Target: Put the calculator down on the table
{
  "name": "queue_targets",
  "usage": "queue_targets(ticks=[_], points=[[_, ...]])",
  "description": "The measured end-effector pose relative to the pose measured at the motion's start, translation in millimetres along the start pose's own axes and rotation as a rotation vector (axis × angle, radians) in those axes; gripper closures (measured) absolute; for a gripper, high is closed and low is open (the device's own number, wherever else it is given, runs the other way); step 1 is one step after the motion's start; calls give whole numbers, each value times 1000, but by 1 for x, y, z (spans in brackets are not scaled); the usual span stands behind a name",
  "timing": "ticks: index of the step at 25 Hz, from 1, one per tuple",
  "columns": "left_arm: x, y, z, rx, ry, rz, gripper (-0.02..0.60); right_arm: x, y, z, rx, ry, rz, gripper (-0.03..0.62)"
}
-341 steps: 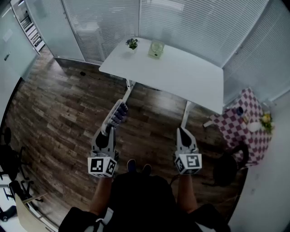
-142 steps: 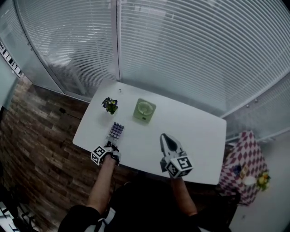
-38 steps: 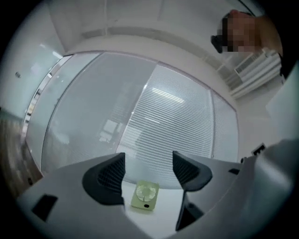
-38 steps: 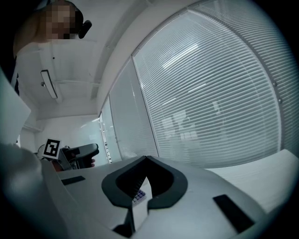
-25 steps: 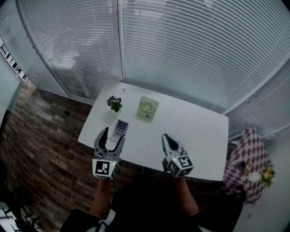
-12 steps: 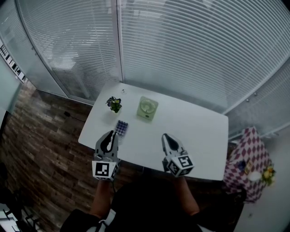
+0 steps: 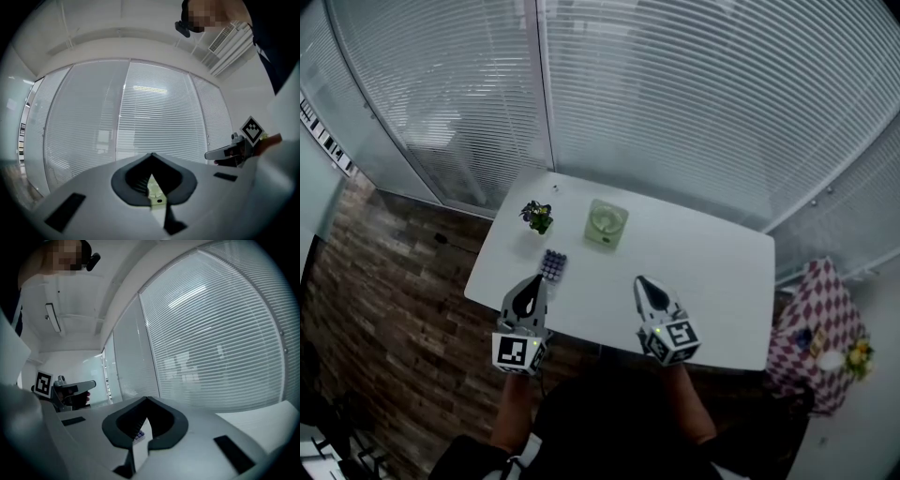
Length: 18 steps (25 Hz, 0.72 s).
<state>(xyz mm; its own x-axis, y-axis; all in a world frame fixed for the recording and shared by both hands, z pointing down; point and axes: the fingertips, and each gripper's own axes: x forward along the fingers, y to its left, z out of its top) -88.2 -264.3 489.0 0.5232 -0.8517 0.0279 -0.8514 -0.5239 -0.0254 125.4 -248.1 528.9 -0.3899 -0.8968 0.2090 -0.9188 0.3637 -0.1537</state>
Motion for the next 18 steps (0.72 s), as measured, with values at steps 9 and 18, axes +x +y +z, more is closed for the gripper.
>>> queue_targets(ticks=[9,18], points=[[-2,5,-7,-1,14,3,575,4,21,3,-119,-3,47,589],[-5,7,-8,-19,8,2,575,4,24,4,-199,-3,72,589]])
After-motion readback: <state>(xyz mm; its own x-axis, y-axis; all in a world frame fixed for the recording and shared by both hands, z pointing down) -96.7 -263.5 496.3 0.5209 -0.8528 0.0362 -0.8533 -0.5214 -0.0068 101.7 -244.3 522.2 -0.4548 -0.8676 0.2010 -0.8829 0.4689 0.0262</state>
